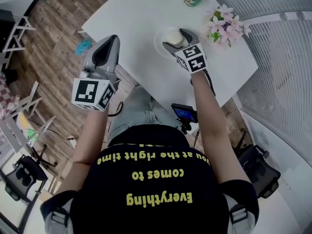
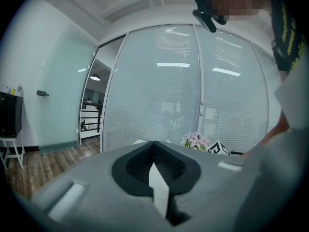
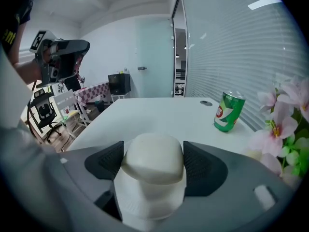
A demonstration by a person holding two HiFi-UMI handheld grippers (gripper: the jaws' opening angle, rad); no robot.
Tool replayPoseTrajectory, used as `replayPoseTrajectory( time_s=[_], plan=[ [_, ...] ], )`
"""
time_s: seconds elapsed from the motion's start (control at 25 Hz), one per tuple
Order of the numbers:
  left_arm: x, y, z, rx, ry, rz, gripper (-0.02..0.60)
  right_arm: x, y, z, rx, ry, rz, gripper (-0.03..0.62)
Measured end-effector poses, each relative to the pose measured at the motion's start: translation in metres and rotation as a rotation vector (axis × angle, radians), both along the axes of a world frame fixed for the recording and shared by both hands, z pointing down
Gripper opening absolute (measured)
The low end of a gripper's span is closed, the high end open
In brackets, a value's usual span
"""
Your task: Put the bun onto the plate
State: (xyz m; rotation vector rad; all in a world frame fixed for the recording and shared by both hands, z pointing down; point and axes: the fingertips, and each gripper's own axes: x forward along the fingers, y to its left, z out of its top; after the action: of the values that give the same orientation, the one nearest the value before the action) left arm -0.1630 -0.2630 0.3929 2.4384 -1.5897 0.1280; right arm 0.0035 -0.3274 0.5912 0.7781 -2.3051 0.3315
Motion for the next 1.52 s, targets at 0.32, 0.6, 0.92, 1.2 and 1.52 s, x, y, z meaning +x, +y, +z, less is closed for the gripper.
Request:
replayPoseTrajectory(
  time_s=[0.32, 0.6, 0.92, 1.2, 1.52],
  plan=[
    [0.002, -0.002, 0.001, -0.005, -0.003, 0.003, -0.002, -0.004, 0.003, 0.019, -0.040, 0.009, -0.014, 0.391],
    [0.004, -0.002, 0.004, -0.012, -0.005, 0.009, -0.002, -0.004, 0.005, 0.031, -0.072, 0.038, -0.024, 0.393],
    [0.008, -0.002, 0.005, -0.015, 0.000, 0.022, -0.002, -0.003, 0.006, 0.037, -0.092, 0.058, -0.014, 0.394],
    [0.005, -0.001, 0.006, -0.016, 0.001, 0.023, -0.002, -0.003, 0.007, 0.041, -0.113, 0.088, -0.017, 0.400],
    [0.006, -0.001, 0.007, -0.018, 0.005, 0.034, -0.002, -0.003, 0.007, 0.045, -0.126, 0.118, -0.027, 0.412]
  ],
)
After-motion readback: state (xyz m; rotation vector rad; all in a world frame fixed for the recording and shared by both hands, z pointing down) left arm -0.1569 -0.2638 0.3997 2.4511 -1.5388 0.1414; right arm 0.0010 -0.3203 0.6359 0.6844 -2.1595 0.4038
